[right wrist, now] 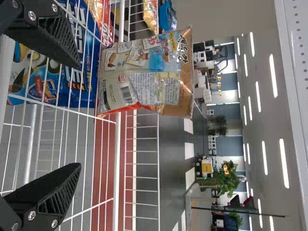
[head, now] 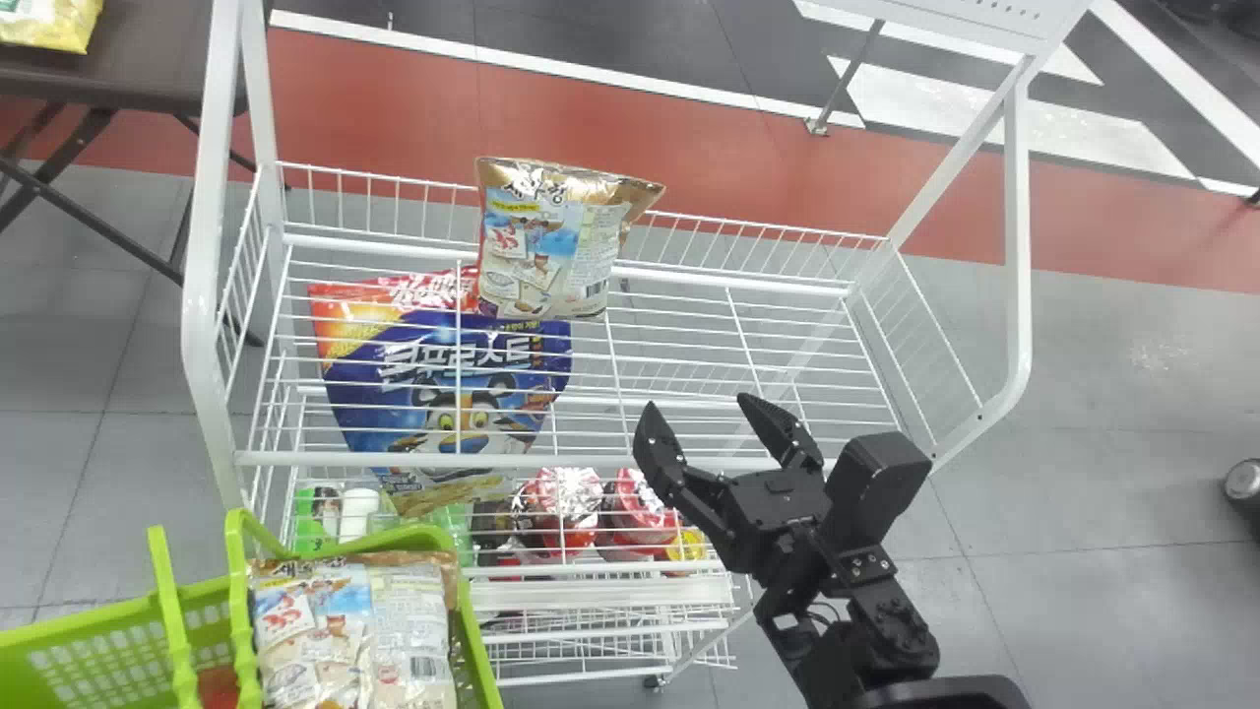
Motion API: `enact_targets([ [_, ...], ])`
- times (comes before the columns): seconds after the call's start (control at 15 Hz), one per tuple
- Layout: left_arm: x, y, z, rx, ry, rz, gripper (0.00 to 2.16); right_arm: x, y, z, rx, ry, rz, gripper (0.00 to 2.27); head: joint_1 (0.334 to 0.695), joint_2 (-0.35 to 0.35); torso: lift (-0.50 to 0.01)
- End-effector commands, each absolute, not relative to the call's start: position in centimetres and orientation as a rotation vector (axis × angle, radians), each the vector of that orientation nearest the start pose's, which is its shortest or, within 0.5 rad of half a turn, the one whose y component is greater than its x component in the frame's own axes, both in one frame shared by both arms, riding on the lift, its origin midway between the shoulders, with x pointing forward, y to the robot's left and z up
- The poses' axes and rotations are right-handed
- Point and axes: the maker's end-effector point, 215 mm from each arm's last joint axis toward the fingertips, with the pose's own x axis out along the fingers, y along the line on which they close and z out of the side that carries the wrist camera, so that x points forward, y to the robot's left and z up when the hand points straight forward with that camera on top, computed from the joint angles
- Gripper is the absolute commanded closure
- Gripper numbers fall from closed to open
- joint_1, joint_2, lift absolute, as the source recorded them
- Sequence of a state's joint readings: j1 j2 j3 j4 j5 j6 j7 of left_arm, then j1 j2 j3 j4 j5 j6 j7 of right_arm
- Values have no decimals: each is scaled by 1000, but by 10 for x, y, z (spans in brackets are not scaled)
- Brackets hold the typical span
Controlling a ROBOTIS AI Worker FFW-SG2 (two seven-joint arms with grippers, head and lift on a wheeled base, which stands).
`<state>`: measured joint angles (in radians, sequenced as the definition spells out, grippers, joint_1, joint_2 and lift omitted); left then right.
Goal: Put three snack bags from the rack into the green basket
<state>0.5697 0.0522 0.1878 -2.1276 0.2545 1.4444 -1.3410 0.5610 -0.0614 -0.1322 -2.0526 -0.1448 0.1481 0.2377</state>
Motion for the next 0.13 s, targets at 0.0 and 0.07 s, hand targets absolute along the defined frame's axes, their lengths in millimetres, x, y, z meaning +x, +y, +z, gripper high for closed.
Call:
enact_targets([
  [0.0, 169, 71, -426, -1099, 1070, -1060, 2152, 416, -251, -396, 67, 212, 152, 73, 695, -350, 0],
  [0.07, 168, 72, -426, -1101, 1070, -1059, 2148, 416, -250, -396, 68, 212, 153, 73, 695, -350, 0],
])
